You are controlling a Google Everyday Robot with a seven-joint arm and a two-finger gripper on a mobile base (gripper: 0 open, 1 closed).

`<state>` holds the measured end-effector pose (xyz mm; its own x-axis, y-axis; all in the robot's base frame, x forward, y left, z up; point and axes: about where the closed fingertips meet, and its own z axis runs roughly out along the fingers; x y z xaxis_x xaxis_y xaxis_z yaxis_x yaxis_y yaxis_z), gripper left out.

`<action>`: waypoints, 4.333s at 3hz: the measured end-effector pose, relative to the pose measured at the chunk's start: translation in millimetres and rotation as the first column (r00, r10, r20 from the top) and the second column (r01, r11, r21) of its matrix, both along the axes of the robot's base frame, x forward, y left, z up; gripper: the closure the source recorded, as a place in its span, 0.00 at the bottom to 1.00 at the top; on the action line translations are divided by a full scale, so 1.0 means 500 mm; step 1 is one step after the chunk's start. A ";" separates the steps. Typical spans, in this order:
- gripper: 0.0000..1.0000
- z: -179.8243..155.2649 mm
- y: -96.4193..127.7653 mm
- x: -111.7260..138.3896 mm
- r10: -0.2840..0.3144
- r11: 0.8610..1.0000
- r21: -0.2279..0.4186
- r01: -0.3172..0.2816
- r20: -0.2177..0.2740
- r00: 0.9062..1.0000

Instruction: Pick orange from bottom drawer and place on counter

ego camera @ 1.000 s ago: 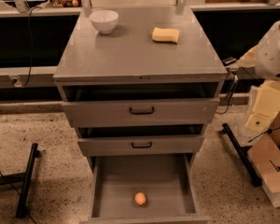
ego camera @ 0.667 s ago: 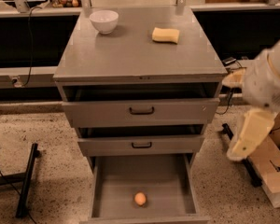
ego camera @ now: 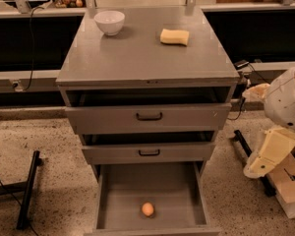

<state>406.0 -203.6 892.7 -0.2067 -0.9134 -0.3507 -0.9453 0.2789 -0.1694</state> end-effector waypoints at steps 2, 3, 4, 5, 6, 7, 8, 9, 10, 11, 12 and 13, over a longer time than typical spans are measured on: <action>0.00 -0.163 0.033 0.013 -0.025 0.991 0.130 0.024 0.011 1.000; 0.00 -0.226 0.033 -0.001 -0.055 0.990 0.128 0.053 0.007 0.998; 0.00 -0.226 0.033 -0.001 -0.054 0.990 0.127 0.053 0.007 0.998; 0.00 -0.274 0.059 0.019 -0.001 0.985 0.174 0.001 0.003 1.000; 0.00 -0.418 0.131 0.023 0.072 0.947 0.313 -0.068 -0.002 0.997; 0.00 -0.516 0.183 0.046 0.056 0.888 0.452 -0.089 0.085 0.995; 0.00 -0.577 0.194 0.054 0.071 0.867 0.484 -0.122 0.124 0.990; 0.00 -0.559 0.200 0.055 0.080 0.864 0.483 -0.143 0.150 0.985; 0.00 -0.626 0.234 0.069 0.101 0.860 0.482 -0.171 0.168 0.981; 0.00 -0.767 0.272 0.099 0.086 0.851 0.506 -0.140 0.130 0.988; 0.00 -0.909 0.308 0.109 0.091 0.832 0.544 -0.111 0.062 0.994; 0.00 -0.909 0.308 0.109 0.092 0.832 0.544 -0.111 0.062 0.994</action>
Offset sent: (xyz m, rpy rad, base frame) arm 0.0442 0.0263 -0.1969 0.2646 -0.2095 -0.1947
